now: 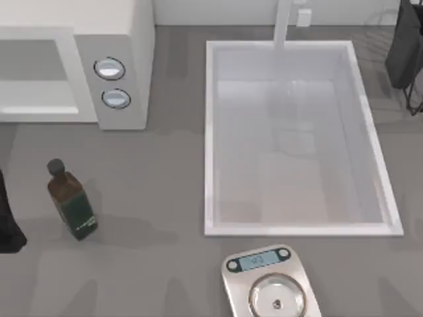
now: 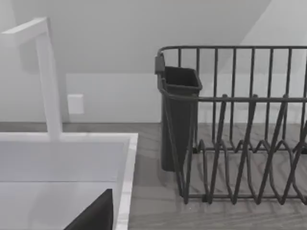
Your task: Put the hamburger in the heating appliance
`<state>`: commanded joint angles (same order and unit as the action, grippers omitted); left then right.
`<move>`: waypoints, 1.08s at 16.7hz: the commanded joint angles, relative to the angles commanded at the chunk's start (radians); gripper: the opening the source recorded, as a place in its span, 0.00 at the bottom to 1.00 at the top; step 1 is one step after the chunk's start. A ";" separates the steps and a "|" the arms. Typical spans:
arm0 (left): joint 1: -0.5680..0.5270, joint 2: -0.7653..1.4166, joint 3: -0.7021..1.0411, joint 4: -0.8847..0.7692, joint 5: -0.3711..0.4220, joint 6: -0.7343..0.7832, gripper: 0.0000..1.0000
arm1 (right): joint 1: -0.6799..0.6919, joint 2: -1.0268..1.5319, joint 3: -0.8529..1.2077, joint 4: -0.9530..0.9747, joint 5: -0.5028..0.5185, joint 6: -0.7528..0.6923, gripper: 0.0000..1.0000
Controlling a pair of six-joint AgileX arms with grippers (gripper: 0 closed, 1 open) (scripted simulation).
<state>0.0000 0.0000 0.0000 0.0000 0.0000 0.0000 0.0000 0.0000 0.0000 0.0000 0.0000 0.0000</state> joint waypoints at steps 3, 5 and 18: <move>0.000 0.010 0.005 -0.006 0.001 0.010 1.00 | 0.000 0.000 0.000 0.000 0.000 0.000 1.00; 0.001 0.060 0.029 -0.035 0.006 0.058 1.00 | 0.000 0.000 0.000 0.000 0.000 0.000 1.00; 0.134 1.136 0.541 -0.557 0.018 0.872 1.00 | 0.000 0.000 0.000 0.000 0.000 0.000 1.00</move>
<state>0.1340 1.1360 0.5410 -0.5573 0.0180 0.8723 0.0000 0.0000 0.0000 0.0000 0.0000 0.0000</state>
